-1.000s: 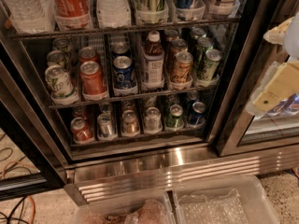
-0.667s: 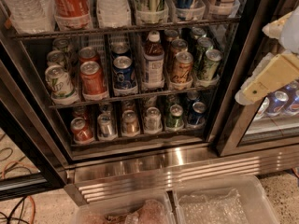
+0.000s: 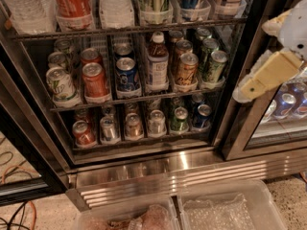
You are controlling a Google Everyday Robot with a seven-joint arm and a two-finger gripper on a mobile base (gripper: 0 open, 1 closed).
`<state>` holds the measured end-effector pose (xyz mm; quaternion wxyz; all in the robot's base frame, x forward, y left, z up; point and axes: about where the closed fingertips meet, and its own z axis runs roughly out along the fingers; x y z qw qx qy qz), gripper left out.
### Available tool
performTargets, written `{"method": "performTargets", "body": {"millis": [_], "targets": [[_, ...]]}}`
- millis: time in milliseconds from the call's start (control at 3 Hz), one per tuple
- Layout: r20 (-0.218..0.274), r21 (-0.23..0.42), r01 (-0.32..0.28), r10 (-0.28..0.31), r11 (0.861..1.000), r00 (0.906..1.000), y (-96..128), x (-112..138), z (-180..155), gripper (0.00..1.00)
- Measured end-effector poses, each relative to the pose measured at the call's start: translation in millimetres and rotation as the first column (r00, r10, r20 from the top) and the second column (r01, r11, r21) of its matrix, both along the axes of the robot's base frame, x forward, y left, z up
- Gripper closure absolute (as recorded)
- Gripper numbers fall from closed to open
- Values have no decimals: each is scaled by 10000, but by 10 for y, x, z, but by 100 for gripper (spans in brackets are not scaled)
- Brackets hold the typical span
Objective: Pick redbull can from top shelf of fridge
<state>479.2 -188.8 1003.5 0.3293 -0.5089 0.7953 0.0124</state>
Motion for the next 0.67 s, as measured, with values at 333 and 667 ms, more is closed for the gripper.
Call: {"method": "performTargets", "body": {"millis": [333,667], "targets": [[383,667,-28,3,9978,9993,185,153,91,0],[622,1529,221,-319,9880,9976,323,247,116,0]]}}
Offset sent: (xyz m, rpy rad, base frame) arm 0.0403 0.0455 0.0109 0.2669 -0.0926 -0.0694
